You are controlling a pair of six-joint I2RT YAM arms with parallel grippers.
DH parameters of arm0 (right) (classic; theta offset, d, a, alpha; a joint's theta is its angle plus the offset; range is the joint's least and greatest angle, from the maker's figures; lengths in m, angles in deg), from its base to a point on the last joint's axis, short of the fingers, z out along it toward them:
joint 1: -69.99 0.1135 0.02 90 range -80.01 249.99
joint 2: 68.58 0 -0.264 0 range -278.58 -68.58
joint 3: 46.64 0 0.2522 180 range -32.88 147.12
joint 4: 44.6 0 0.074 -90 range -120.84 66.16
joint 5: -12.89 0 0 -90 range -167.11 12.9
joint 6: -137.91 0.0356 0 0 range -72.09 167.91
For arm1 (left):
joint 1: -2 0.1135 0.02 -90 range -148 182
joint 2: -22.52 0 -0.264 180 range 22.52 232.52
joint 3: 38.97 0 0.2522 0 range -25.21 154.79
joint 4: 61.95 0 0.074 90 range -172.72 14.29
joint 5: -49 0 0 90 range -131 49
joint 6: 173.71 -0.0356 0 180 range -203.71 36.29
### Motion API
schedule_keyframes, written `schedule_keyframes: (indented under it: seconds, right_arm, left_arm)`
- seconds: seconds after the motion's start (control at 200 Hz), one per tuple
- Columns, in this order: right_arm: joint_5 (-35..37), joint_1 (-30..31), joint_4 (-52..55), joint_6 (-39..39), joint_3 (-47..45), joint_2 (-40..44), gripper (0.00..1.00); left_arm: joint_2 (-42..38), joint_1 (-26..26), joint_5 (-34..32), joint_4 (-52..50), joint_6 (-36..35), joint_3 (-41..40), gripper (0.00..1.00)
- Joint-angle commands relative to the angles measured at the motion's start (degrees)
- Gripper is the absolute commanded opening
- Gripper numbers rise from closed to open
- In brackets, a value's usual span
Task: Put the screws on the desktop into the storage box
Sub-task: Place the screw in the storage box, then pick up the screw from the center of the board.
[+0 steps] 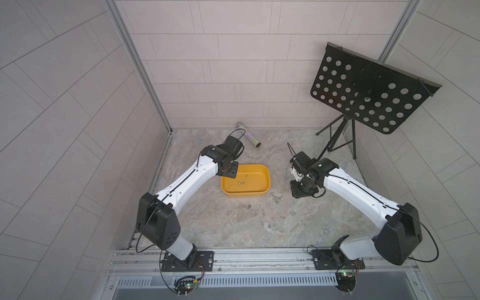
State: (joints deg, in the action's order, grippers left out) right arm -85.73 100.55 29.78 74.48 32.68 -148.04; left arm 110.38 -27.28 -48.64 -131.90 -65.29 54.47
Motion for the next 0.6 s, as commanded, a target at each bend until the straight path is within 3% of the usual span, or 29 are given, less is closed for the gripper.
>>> schedule_keyframes:
  seconds: [0.0, 0.595]
  right_arm:
    - [-0.61, 1.73, -0.14, 3.29, -2.71, 2.11, 0.40]
    - [0.62, 4.19, -4.61, 8.56, -11.79, 0.88, 0.43]
  left_arm:
    - [-2.99, 1.68, 0.14, -2.62, 0.13, -4.02, 0.60]
    - [-7.65, 5.61, 2.46, 0.30, -0.34, -12.99, 0.64]
